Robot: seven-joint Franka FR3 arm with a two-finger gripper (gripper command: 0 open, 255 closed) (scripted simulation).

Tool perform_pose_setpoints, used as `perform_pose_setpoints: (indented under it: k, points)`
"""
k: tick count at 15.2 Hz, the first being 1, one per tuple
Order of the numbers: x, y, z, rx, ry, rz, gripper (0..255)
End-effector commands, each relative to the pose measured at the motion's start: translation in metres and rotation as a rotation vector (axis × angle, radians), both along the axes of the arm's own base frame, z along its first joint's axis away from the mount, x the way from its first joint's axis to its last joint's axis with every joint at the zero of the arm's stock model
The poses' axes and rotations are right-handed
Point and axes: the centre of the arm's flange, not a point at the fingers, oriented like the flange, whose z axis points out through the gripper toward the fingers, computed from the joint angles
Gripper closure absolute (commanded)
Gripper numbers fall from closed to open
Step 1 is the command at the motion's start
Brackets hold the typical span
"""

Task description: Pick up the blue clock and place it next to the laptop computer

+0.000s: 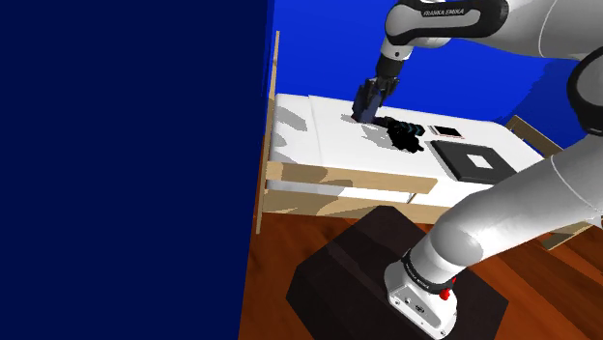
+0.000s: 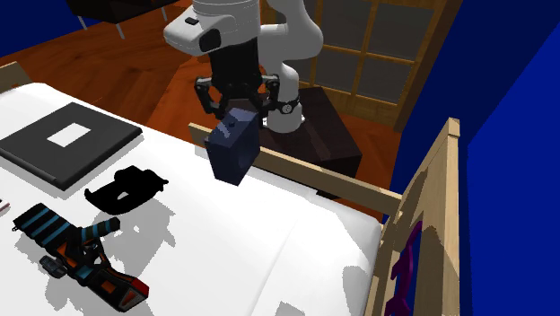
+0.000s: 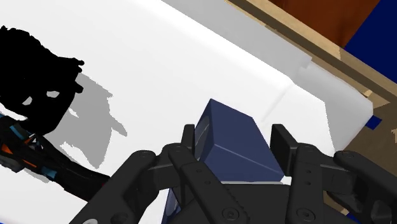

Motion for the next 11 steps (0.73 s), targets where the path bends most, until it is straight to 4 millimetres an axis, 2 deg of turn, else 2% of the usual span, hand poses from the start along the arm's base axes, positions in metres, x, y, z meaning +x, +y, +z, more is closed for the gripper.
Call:
perform_pose_setpoints:
  k: [1, 11]
  points:
    - [-0.022, -0.016, 0.001, 0.0, 0.0, 0.001, 255]
    - [-0.126, -0.098, 0.001, 0.0, 0.0, 0.001, 255]
